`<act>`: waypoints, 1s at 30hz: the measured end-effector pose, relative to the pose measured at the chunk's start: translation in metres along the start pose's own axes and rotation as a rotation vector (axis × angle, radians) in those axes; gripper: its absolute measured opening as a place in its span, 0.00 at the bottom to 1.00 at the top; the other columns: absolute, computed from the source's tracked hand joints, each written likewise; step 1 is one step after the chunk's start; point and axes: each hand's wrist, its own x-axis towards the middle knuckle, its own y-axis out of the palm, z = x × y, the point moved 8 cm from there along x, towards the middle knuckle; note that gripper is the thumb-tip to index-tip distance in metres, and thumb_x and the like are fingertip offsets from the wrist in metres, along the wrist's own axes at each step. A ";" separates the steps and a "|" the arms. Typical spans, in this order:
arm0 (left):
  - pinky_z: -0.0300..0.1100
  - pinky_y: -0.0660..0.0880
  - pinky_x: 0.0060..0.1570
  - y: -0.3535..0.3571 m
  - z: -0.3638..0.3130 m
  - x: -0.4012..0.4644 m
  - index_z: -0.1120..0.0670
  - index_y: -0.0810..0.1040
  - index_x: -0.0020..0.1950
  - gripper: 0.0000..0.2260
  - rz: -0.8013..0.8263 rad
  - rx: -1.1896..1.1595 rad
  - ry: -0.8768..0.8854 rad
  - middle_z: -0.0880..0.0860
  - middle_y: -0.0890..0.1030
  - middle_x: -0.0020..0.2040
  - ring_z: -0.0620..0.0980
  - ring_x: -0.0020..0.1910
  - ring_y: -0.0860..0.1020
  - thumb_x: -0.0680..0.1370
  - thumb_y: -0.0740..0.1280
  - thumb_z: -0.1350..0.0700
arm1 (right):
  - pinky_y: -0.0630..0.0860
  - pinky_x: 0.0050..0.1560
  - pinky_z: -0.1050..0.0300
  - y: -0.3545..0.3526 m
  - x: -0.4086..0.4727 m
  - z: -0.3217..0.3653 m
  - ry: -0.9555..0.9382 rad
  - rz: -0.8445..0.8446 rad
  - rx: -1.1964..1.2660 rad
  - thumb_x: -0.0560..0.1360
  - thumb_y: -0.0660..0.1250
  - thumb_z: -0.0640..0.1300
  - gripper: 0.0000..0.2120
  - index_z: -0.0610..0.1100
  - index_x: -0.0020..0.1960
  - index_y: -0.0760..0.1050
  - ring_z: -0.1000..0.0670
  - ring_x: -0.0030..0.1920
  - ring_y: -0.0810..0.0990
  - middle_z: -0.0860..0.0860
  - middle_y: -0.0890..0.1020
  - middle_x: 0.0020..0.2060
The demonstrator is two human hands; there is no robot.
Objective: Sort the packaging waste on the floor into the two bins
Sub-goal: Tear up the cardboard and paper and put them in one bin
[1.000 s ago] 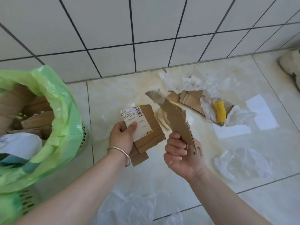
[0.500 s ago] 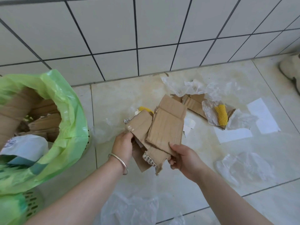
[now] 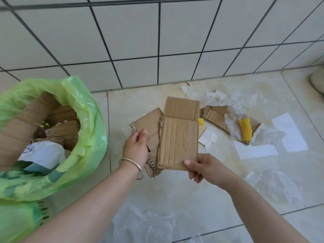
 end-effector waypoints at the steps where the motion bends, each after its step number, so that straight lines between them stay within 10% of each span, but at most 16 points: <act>1: 0.35 0.68 0.35 -0.001 -0.001 0.001 0.52 0.73 0.40 0.10 0.019 -0.009 0.003 0.54 0.74 0.39 0.50 0.38 0.71 0.80 0.59 0.52 | 0.74 0.33 0.63 0.001 0.000 0.000 0.005 0.017 -0.043 0.77 0.64 0.47 0.14 0.43 0.34 0.73 0.56 0.27 0.76 0.53 0.79 0.26; 7: 0.23 0.70 0.33 -0.001 -0.015 -0.007 0.47 0.78 0.39 0.05 0.148 0.073 0.103 0.42 0.80 0.36 0.32 0.32 0.77 0.75 0.68 0.54 | 0.75 0.37 0.62 0.016 -0.001 0.009 0.070 0.089 -0.257 0.76 0.65 0.54 0.19 0.43 0.30 0.73 0.57 0.27 0.76 0.54 0.78 0.23; 11: 0.34 0.75 0.42 -0.023 -0.041 -0.004 0.48 0.77 0.39 0.04 0.099 0.168 0.188 0.46 0.81 0.38 0.43 0.39 0.79 0.74 0.69 0.53 | 0.76 0.45 0.59 0.004 0.000 0.048 0.019 -0.059 -0.274 0.73 0.63 0.62 0.19 0.47 0.51 0.76 0.58 0.43 0.80 0.55 0.82 0.45; 17: 0.34 0.75 0.39 -0.059 -0.086 -0.020 0.50 0.77 0.39 0.05 0.049 0.152 0.255 0.45 0.82 0.34 0.41 0.34 0.79 0.73 0.70 0.52 | 0.76 0.55 0.58 0.026 -0.010 0.128 -0.156 -0.041 0.205 0.74 0.66 0.51 0.13 0.54 0.58 0.73 0.56 0.54 0.81 0.57 0.83 0.53; 30: 0.44 0.77 0.52 -0.202 -0.139 -0.012 0.45 0.77 0.46 0.08 -0.116 0.121 0.416 0.38 0.83 0.40 0.35 0.43 0.80 0.69 0.72 0.49 | 0.77 0.54 0.56 0.122 -0.002 0.247 -0.344 -0.012 0.275 0.76 0.65 0.43 0.07 0.52 0.53 0.75 0.54 0.52 0.82 0.55 0.83 0.51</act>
